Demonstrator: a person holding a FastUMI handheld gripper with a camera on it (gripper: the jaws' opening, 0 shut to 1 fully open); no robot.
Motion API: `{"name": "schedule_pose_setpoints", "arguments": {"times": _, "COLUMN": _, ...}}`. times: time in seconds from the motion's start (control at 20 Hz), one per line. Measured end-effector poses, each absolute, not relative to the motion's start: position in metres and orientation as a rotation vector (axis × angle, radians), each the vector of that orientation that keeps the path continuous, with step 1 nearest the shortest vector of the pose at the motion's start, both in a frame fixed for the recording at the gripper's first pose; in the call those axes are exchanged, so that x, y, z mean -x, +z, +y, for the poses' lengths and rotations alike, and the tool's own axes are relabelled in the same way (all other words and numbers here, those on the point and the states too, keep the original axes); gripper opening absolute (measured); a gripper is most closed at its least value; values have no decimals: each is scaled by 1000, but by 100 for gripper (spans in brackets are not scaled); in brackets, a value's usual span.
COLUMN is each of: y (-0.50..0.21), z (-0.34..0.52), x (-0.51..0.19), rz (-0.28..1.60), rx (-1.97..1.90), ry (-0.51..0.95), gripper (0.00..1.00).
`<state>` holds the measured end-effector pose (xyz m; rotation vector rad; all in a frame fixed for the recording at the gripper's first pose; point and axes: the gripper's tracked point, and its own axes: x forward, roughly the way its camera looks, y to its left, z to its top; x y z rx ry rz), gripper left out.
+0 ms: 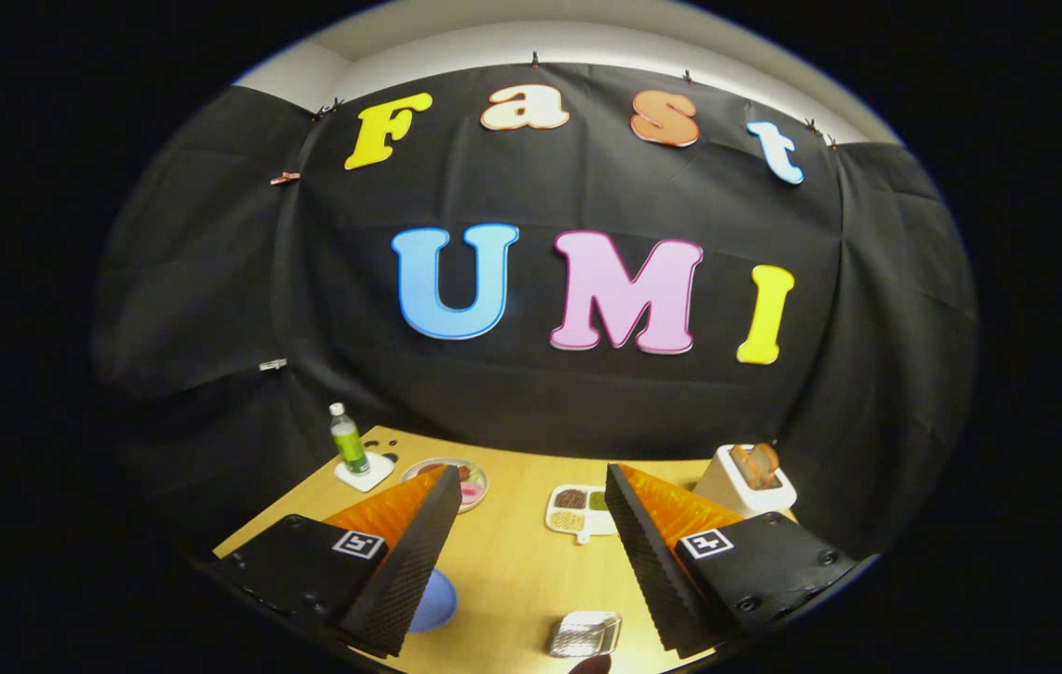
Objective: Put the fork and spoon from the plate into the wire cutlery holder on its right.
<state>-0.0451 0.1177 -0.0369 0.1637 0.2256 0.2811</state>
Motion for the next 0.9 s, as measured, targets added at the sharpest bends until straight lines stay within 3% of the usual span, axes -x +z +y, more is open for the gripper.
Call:
{"name": "schedule_pose_setpoints", "arguments": {"times": 0.35, "y": -107, "z": 216, "x": 96, "rz": 492, "rx": -202, "ry": 439, "gripper": 96}}
{"name": "schedule_pose_setpoints", "arguments": {"times": 0.6, "y": -195, "z": 287, "x": 122, "rz": 718, "rx": -147, "ry": 522, "gripper": 97}}
{"name": "schedule_pose_setpoints", "arguments": {"times": 0.9, "y": -289, "z": 328, "x": 135, "rz": 940, "rx": -79, "ry": 504, "gripper": 93}}
